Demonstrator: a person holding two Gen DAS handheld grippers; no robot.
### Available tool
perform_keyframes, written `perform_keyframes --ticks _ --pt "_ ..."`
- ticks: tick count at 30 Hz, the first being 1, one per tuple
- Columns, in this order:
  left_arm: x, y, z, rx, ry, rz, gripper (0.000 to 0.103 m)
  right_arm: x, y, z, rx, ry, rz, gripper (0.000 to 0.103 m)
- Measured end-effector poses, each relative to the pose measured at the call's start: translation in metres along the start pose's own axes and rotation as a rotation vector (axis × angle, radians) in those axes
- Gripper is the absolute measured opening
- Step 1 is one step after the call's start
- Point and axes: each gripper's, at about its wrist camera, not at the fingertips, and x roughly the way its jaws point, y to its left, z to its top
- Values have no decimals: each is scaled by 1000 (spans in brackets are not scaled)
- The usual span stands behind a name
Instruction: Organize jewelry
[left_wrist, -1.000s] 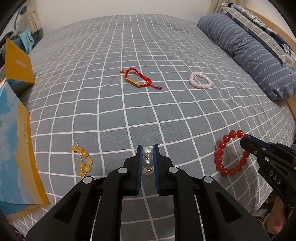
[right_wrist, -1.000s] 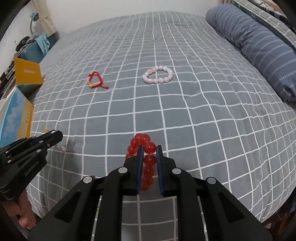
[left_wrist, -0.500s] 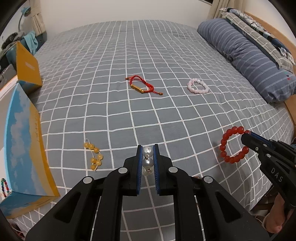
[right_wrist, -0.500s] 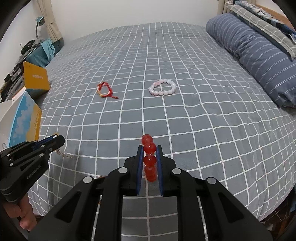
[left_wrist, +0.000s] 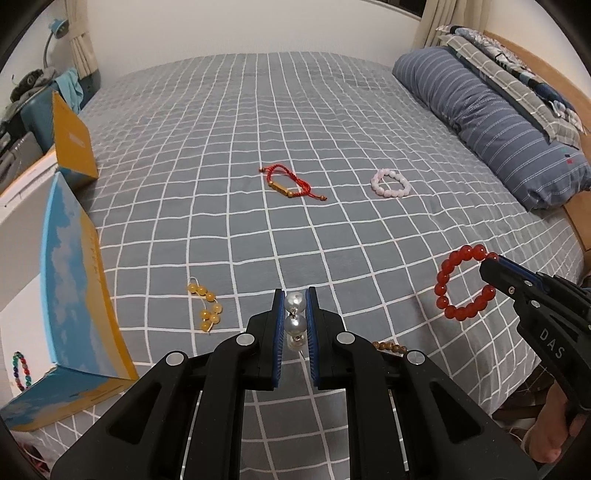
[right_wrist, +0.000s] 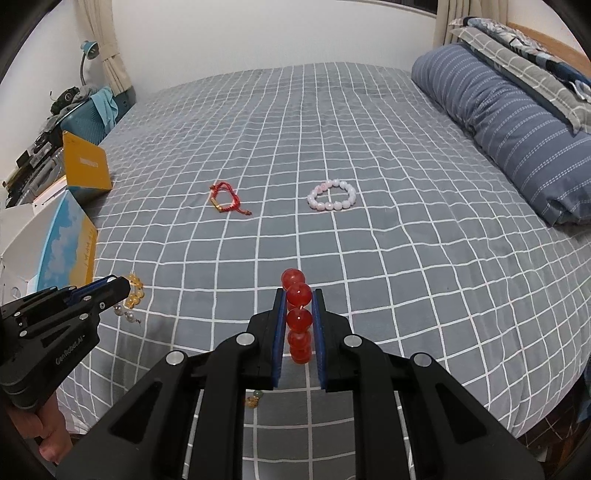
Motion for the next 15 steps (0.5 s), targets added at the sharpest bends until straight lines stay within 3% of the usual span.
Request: perform_keyframes --ticks 15 --pt "-39 17 -1 -17 -63 31 10 -25 33 11 -40 -57 25 13"
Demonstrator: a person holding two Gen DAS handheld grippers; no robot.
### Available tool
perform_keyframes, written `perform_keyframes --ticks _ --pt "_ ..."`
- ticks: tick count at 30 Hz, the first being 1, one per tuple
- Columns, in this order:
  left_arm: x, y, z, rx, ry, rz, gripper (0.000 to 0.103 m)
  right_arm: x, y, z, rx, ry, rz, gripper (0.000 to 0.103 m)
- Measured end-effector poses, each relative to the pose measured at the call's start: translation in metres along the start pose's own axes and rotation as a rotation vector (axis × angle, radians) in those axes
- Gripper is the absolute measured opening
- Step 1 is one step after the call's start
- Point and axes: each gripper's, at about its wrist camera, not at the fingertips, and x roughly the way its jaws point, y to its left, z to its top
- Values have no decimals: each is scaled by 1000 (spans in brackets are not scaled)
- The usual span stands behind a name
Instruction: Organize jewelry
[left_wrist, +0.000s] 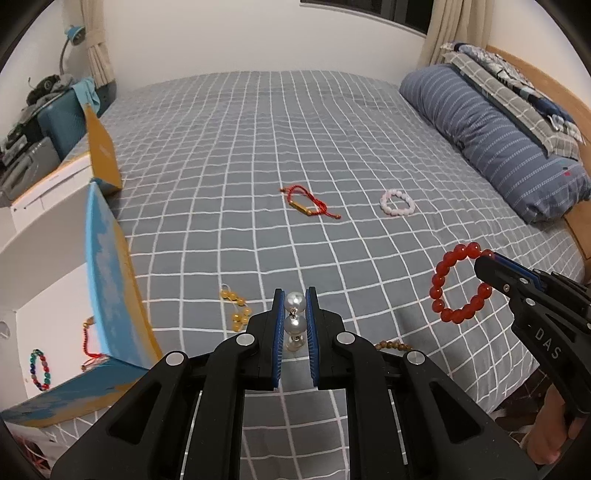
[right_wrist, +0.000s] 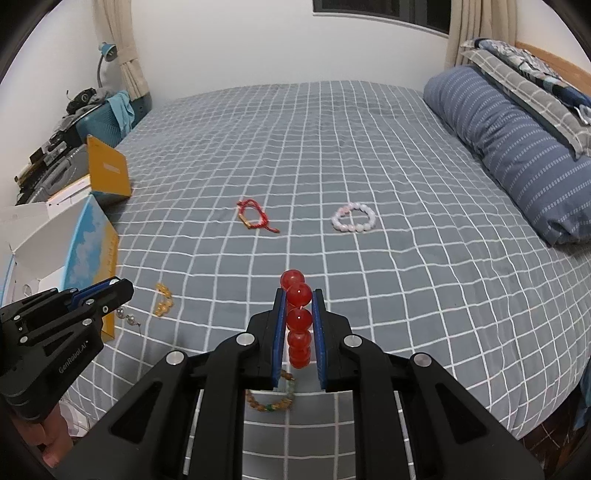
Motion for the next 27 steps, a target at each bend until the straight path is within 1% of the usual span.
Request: perform_keyframes --ticks 8,10,19,27 --pt "-24 28 0 -24 -43 24 10 -8 32 11 -31 -45 31 13" --pt "-30 39 -1 -38 -51 47 10 -6 43 15 -37 -47 44 13" --pt "-55 96 -6 -114 -87 95 10 -6 98 24 -98 -71 99 13" --pt "-79 140 -14 -178 -113 134 10 -8 148 29 -147 -96 148 13"
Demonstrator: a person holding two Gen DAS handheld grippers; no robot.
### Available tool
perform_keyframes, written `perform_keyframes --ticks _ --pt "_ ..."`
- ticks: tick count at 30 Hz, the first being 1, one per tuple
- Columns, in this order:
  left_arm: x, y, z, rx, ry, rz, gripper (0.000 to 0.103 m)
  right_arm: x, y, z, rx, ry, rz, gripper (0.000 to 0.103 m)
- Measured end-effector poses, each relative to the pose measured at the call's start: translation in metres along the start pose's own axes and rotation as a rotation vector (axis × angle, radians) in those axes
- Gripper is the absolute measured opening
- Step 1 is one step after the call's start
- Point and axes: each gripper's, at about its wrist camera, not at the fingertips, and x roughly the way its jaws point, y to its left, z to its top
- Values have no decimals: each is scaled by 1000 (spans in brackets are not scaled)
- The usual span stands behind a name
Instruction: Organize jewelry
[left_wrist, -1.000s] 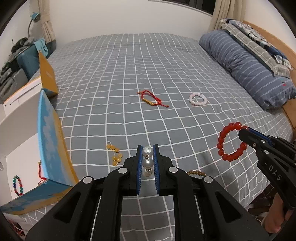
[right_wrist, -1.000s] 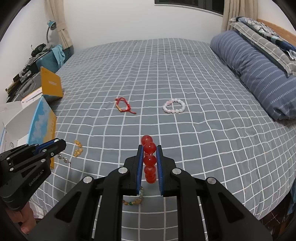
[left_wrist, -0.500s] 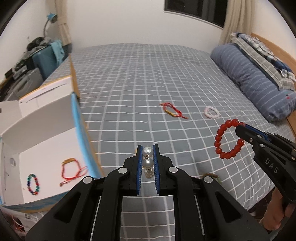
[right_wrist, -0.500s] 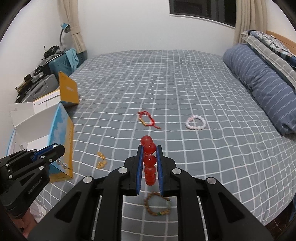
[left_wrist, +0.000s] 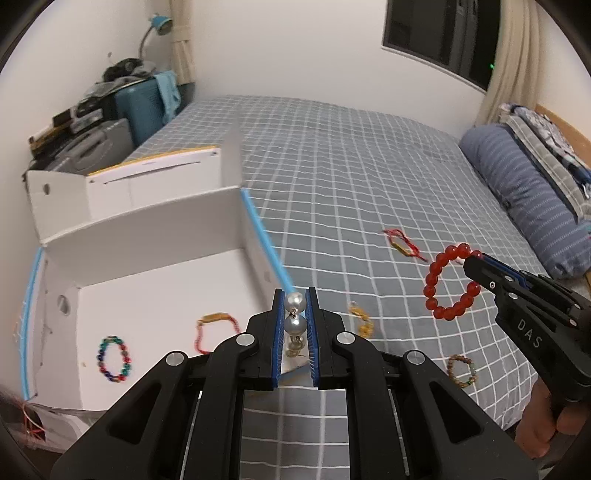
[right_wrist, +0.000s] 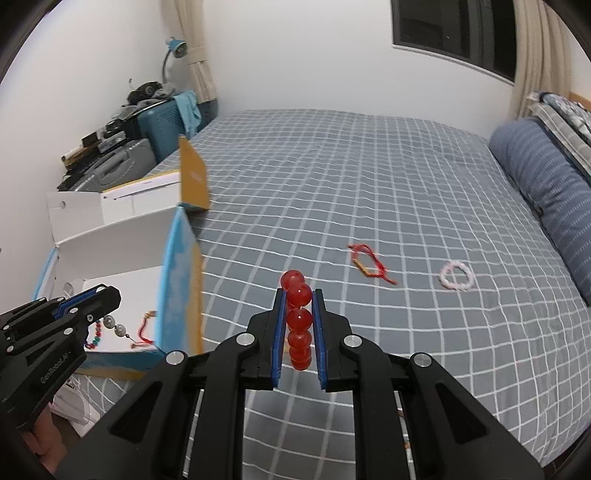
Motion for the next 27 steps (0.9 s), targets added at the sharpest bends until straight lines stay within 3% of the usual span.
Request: perform_keyframes --ticks 19,27 --pt "-31 95 -10 -129 -45 127 10 7 111 18 -107 -41 126 13" --pt "-29 130 -17 -167 -39 186 10 25 157 16 -140 -14 178 13"
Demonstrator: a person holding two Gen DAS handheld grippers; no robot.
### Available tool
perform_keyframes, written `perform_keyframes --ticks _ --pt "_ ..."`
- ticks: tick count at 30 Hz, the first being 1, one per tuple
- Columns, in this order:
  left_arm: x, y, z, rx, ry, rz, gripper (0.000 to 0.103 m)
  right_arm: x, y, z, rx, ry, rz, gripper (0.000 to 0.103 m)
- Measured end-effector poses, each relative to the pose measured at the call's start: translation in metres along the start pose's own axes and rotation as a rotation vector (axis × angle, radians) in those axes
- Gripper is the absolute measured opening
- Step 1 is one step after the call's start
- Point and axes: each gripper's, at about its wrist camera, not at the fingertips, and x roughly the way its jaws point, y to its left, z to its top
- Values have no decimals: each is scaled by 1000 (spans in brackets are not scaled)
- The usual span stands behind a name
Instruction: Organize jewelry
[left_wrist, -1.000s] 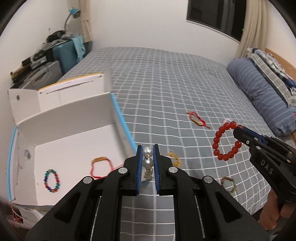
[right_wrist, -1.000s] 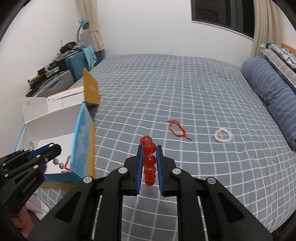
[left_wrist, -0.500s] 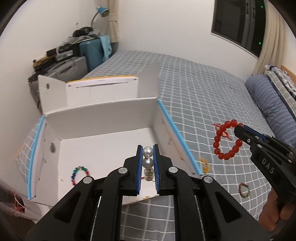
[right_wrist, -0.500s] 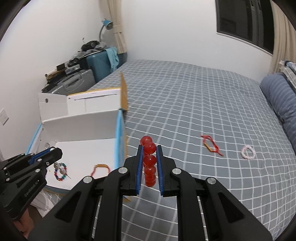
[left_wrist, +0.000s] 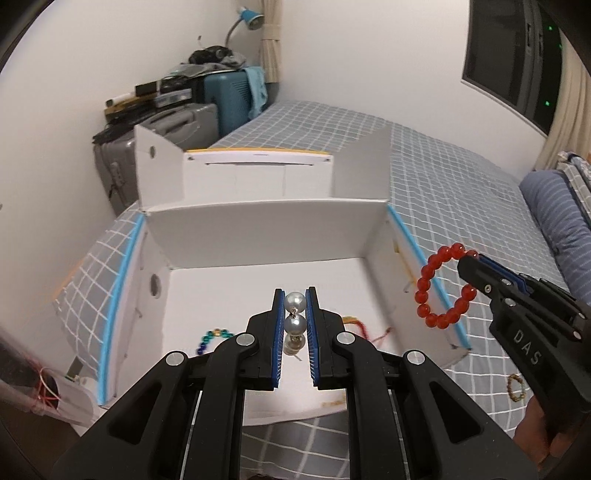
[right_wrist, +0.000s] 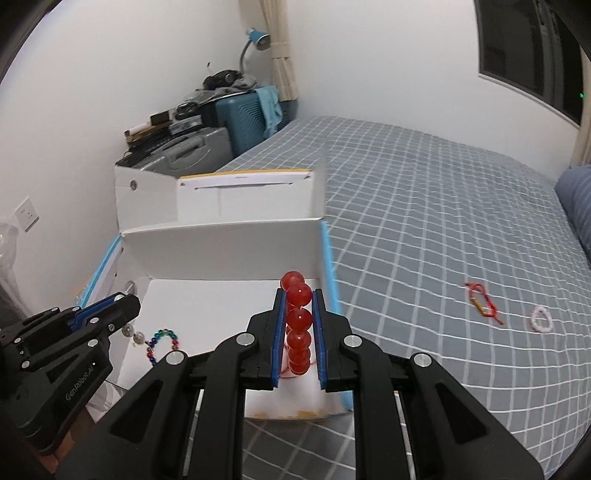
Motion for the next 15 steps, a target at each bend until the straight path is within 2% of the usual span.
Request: perform_keyframes --ticks 5,10,15 --pt "12 23 -2 -24 20 37 11 25 21 -4 -24 34 27 13" --pt "28 39 -7 -42 50 73 10 46 29 -11 -33 73 19 13" --pt "54 52 -16 -58 112 99 10 67 30 -16 -32 110 5 13"
